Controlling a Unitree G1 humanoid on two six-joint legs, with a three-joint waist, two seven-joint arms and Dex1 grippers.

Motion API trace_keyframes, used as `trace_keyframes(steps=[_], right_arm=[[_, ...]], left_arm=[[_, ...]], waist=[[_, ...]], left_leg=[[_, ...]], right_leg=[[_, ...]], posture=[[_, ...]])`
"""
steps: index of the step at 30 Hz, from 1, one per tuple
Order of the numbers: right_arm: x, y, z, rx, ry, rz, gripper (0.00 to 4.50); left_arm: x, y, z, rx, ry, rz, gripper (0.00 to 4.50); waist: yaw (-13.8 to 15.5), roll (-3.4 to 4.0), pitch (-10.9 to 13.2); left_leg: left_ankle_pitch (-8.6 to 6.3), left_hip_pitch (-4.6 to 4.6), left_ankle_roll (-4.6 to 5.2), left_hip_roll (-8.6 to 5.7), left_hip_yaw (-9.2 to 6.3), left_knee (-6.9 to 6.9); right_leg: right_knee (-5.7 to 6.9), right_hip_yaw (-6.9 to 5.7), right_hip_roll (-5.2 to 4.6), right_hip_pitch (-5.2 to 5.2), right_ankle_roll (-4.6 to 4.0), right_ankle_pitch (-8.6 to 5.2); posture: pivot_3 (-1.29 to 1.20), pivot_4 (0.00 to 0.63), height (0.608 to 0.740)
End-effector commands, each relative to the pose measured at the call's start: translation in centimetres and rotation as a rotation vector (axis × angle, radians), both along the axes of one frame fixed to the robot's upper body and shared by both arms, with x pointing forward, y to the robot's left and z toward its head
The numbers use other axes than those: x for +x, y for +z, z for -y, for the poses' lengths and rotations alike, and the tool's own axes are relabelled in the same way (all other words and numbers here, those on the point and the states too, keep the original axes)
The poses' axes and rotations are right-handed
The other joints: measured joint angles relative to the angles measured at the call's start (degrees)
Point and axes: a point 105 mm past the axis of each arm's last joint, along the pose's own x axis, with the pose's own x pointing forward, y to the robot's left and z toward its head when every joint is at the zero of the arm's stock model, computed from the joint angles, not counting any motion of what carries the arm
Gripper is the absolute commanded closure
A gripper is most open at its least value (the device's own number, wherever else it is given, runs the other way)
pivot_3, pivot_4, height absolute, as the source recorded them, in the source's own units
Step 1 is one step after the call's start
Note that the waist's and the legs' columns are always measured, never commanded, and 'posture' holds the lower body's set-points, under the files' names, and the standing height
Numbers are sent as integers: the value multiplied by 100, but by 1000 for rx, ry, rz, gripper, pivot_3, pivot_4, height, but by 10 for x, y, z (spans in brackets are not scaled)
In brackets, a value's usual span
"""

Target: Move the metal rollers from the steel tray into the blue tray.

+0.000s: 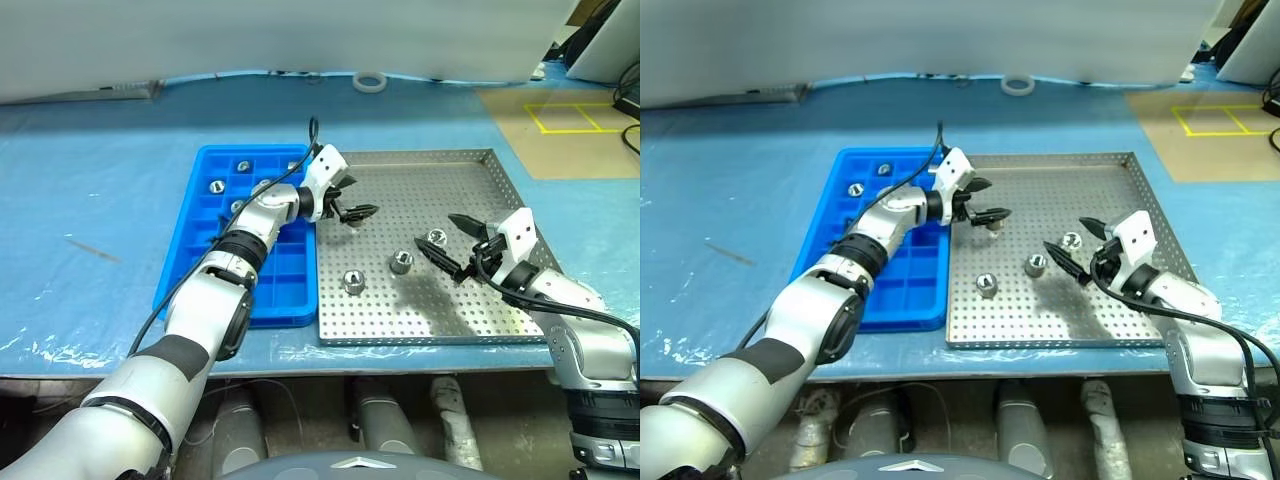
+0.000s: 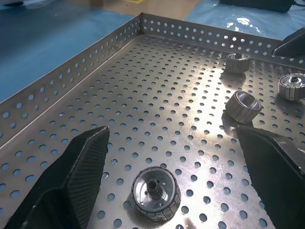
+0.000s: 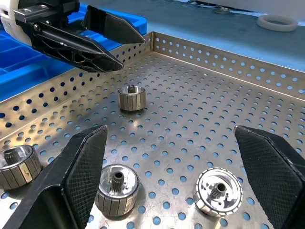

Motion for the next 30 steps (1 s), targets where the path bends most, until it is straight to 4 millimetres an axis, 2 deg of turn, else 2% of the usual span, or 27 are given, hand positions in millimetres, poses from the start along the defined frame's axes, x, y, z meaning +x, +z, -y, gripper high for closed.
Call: trace_keyframes(steps=[1, 7, 12, 13, 17, 23, 26, 30], right_arm=[[-6, 13, 2, -14, -12, 52, 20], [-15, 11, 5, -20, -49, 50, 20], [-24, 9, 11, -34, -90, 42, 20], [-26, 8, 13, -36, -100, 42, 20], [-30, 8, 15, -33, -127, 49, 0], [-25, 9, 13, -33, -130, 63, 0], [-21, 8, 6, -22, -107, 64, 0], [-12, 9, -9, 14, -47, 70, 0]], left_arm=[[6, 15, 5, 39, 21, 64, 0], [10, 6, 7, 117, 62, 73, 0], [10, -16, 6, 165, 116, 16, 0], [11, -25, 3, 219, 139, 25, 0], [11, -36, -1, 201, 180, -46, 864], [12, -39, -6, 243, 180, -32, 2807], [13, -32, -5, 190, 177, -46, 2818], [21, 2, -4, -28, 225, -40, 2818]], waist=[[-19, 0, 0], [-143, 1, 0], [-264, 4, -2], [-293, 5, -3], [-466, 6, -4], [-704, 5, -4], [-784, 5, -4], [-815, 5, -3]], left_leg=[[-1, -1, 1, 0, 0, 2], [-17, -21, 26, -5, -1, 16], [-33, -52, 52, -5, -1, 24], [-39, -56, 62, -10, -1, 29], [-59, -48, 71, -11, -1, 43], [-61, -50, 67, -13, -3, 49], [-62, -51, 68, -19, -6, 51], [-62, -54, 70, -23, -8, 52]], right_leg=[[0, 0, 0, 0, 4, -1], [-20, -3, -9, 1, 10, 0], [-78, -6, -11, 6, 36, 24], [-83, -6, -17, 7, 35, 25], [-99, -8, -20, 29, 36, 24], [-102, -10, -22, 29, 65, 7], [-102, -12, -28, 32, 68, 6], [-102, -16, -32, 33, 40, 23]], posture=[[-585, 150, 740], [-642, 150, 740], [-682, 150, 740], [-697, 150, 740], [-704, 150, 740], [-683, 150, 740], [-664, 150, 740], [-614, 150, 740]])
